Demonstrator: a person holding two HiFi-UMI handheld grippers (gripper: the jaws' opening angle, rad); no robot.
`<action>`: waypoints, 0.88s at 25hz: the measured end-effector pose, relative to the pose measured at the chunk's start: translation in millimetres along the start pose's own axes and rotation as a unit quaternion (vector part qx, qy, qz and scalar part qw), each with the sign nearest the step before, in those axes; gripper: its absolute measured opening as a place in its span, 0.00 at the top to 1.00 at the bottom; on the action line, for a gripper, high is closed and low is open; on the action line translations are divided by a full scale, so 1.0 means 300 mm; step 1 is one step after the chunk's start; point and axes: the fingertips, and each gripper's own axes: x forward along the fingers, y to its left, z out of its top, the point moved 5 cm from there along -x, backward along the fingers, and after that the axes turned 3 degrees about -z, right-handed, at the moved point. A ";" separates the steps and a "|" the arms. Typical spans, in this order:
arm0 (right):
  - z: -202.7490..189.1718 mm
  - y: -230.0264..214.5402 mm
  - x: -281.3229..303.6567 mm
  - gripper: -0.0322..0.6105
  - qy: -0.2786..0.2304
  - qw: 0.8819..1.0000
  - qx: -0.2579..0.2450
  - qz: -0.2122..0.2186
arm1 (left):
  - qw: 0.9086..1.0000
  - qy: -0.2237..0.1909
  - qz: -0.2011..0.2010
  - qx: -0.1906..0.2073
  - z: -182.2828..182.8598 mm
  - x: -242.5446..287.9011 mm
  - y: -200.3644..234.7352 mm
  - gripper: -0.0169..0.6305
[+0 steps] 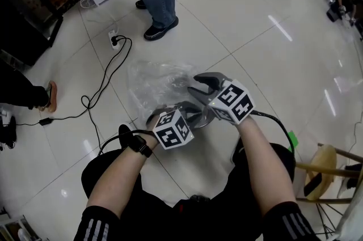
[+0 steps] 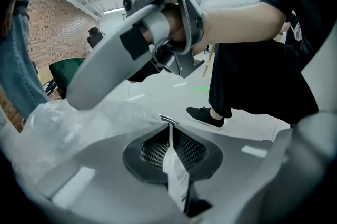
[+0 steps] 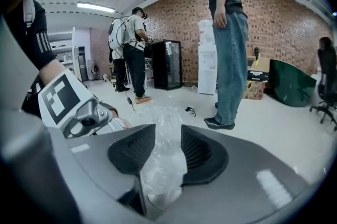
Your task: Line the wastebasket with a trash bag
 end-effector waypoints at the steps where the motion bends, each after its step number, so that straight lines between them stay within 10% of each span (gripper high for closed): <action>1: -0.012 0.006 0.012 0.70 0.012 1.000 -0.004 0.002 | 1.000 -0.002 0.000 -0.001 0.002 -0.003 0.001 0.95; 6: -0.030 0.009 0.032 0.94 0.032 0.999 -0.015 -0.015 | 1.000 -0.023 0.001 -0.002 0.027 -0.043 0.011 0.86; 16: -0.081 -0.087 -0.059 0.94 0.047 0.997 0.014 -0.064 | 0.996 -0.069 0.042 -0.032 0.055 -0.230 0.073 0.79; 22: -0.128 -0.089 -0.081 0.94 0.072 0.995 0.010 -0.066 | 0.986 0.046 0.134 -0.094 -0.158 -0.394 0.223 0.77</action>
